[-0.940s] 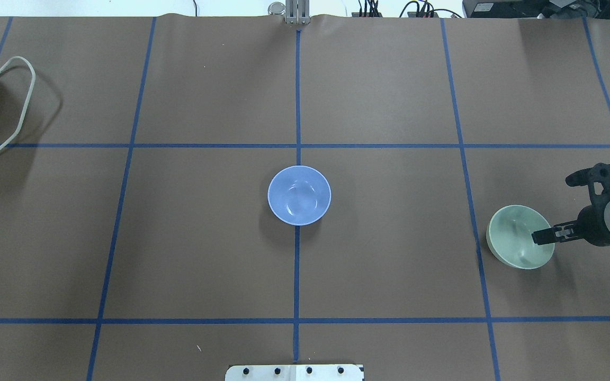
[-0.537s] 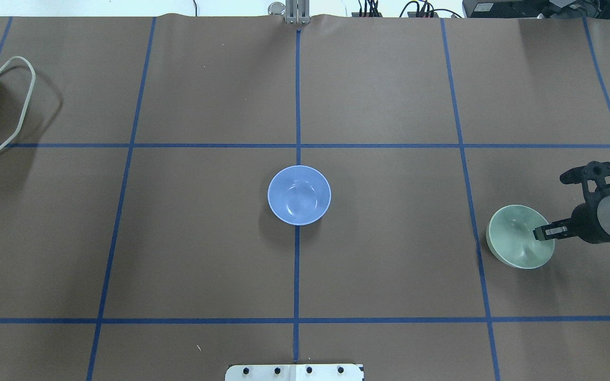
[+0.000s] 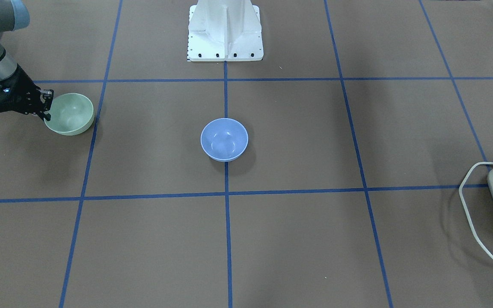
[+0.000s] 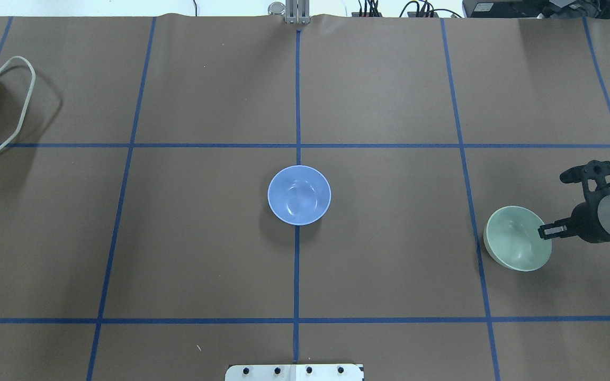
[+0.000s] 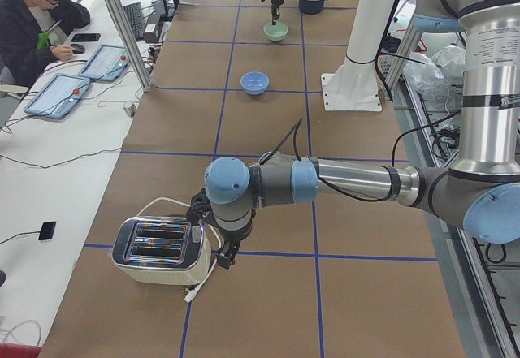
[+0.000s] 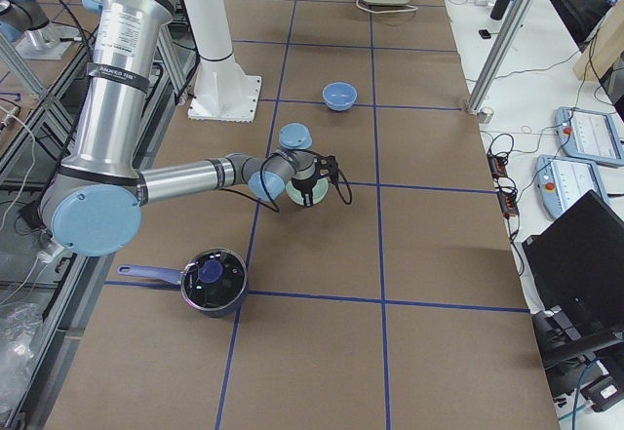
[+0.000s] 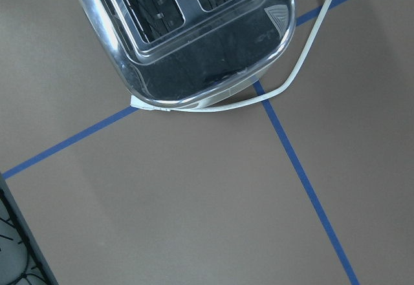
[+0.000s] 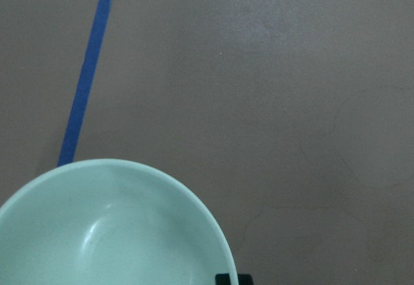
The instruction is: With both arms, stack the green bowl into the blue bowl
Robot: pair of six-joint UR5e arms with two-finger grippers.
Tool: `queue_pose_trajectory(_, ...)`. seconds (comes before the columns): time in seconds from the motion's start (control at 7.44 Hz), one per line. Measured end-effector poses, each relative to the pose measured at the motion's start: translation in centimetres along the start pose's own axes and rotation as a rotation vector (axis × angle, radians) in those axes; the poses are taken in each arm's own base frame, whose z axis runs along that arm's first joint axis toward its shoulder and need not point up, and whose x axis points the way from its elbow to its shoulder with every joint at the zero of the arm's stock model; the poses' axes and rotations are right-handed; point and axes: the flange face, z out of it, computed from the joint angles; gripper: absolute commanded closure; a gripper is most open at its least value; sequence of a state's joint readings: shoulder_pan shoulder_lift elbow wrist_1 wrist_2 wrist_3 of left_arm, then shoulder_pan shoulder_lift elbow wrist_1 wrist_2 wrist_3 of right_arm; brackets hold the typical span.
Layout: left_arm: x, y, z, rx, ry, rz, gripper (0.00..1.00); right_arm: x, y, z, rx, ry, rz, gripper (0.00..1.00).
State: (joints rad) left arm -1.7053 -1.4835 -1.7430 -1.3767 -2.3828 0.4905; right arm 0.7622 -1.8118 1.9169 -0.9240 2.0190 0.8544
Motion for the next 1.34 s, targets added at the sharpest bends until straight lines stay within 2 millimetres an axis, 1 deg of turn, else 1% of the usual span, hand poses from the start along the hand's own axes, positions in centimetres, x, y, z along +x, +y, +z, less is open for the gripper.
queue_pose_trajectory(0.13, 0.1, 1.1, 0.7, 0.028, 0.017, -0.037, 0.01, -0.6, -0.8, -1.6, 0.006, -0.04, 0.009, 1.0)
queue_pose_trajectory(0.27, 0.1, 1.6, 1.0, 0.045, 0.022, -0.056, 0.01, -2.1, -2.7, -3.7, 0.02, -0.095, 0.026, 1.0)
queue_pose_trajectory(0.4, 0.2, 1.9, 1.2, 0.053, 0.024, -0.063, 0.01, -4.8, -5.8, -5.7, 0.04, -0.148, 0.065, 1.0)
queue_pose_trajectory(0.54, 0.2, 2.0, 1.2, 0.055, 0.024, -0.066, 0.01, -9.1, -9.3, -7.2, 0.051, -0.189, 0.124, 1.0)
queue_pose_trajectory(0.67, 0.2, 2.0, 1.3, 0.056, 0.025, -0.066, 0.01, -15.1, -12.5, -8.3, 0.041, -0.213, 0.192, 1.0)
queue_pose_trajectory(0.81, 0.3, 1.9, 1.3, 0.056, 0.025, -0.068, 0.01, -21.8, -14.4, -8.7, 0.027, -0.203, 0.254, 1.0)
queue_pose_trajectory(0.94, 0.3, 1.9, 1.3, 0.057, 0.025, -0.069, 0.01, -27.8, -15.4, -8.4, 0.028, -0.17, 0.308, 1.0)
queue_pose_trajectory(1.07, 0.3, 1.9, 1.3, 0.057, 0.025, -0.069, 0.01, -32.9, -16.1, -7.4, 0.033, -0.135, 0.357, 1.0)
queue_pose_trajectory(1.21, 0.3, 1.9, 1.3, 0.057, 0.025, -0.069, 0.01, -36.8, -16.4, -5.6, 0.036, -0.103, 0.394, 1.0)
queue_pose_trajectory(1.34, 0.3, 1.9, 1.3, 0.057, 0.025, -0.07, 0.01, -39.2, -16.1, -3.5, 0.043, -0.068, 0.408, 1.0)
